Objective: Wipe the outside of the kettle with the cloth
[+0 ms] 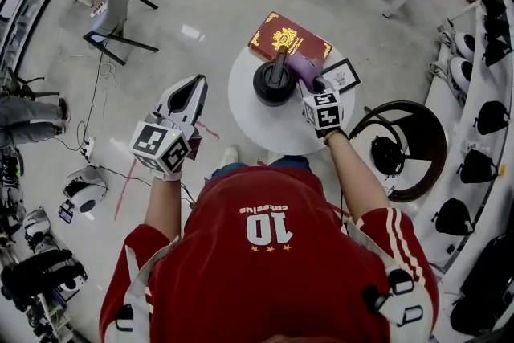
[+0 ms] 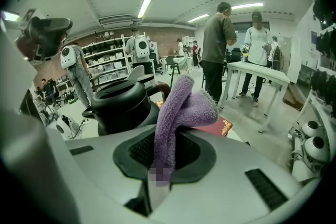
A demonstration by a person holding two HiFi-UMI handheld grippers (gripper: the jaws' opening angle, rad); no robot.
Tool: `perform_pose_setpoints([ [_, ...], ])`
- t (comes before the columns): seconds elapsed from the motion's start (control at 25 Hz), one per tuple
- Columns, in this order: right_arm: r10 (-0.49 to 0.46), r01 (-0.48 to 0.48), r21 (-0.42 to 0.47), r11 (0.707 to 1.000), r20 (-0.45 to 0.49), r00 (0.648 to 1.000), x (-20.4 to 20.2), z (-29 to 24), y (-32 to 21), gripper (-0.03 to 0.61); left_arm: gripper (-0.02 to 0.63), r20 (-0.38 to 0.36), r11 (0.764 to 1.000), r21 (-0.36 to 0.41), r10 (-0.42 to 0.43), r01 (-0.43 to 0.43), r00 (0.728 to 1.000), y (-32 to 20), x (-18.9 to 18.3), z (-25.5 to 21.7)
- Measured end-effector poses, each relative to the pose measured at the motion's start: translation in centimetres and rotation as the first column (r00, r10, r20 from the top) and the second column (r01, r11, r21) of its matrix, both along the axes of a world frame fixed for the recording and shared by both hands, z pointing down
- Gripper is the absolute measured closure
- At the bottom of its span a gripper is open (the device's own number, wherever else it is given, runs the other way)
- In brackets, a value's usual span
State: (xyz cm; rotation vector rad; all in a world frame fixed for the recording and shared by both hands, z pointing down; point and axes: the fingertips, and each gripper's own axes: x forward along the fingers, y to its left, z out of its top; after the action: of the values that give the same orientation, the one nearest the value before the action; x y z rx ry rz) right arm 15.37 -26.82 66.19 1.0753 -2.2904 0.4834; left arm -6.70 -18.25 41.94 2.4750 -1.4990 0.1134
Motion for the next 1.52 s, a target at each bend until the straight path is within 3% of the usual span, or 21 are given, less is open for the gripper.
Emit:
perform_pose_setpoints([
  [0.56, 0.075, -0.078, -0.063, 0.995, -0.038, 0.996, -0.3, 1.4, 5.1, 0.519, 0.606, -0.023, 0.991, -0.002, 0.133, -0.133, 0.991, 0.1, -0.5, 0.1],
  [1.52, 0.26, -0.265, -0.103, 0.959, -0.062, 0.964, -6.5, 2.1, 11.2, 0.52, 0.606, -0.054, 0.945, 0.015, 0.326, -0.325, 0.944, 0.6, -6.8, 0.2],
])
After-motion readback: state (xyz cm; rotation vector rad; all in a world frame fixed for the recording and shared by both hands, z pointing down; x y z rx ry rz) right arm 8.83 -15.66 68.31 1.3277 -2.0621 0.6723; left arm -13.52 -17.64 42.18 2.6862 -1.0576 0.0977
